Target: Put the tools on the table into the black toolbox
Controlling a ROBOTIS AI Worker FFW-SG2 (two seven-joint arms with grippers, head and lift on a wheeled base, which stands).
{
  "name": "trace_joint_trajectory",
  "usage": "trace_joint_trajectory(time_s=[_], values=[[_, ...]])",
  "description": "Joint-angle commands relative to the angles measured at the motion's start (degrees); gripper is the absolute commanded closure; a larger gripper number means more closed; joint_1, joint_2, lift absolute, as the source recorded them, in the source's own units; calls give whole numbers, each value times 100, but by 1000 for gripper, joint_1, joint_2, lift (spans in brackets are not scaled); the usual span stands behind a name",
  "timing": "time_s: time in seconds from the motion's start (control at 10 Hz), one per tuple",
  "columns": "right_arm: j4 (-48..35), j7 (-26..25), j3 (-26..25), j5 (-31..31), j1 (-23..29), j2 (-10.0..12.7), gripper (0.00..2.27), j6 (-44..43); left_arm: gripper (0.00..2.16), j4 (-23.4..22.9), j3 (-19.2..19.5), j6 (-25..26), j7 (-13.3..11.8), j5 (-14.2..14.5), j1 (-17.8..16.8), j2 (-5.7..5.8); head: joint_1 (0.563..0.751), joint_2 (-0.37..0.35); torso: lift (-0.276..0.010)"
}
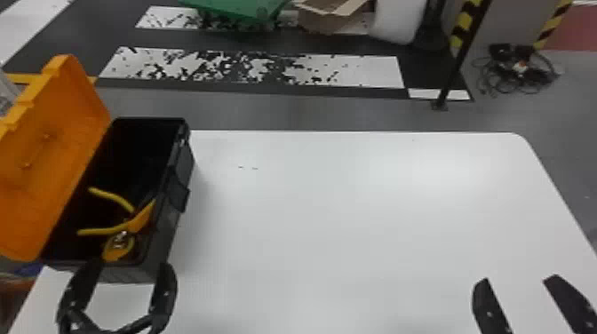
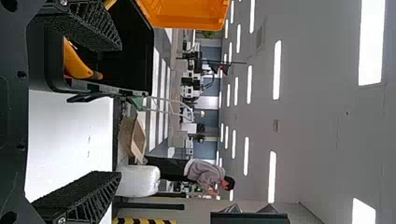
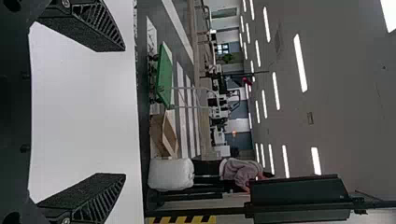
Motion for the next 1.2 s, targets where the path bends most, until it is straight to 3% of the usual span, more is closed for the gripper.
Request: trace_joint_trajectory(time_s=[0.0,1.1], values=[[21,-1,0,0,0,5,43,-9,39,9,0,0,-2,9,8,-1,695,10,-75],[39,-1,9,0,0,5,43,-61,43,0,0,0,-20,35,34,-1,695,11,-75]])
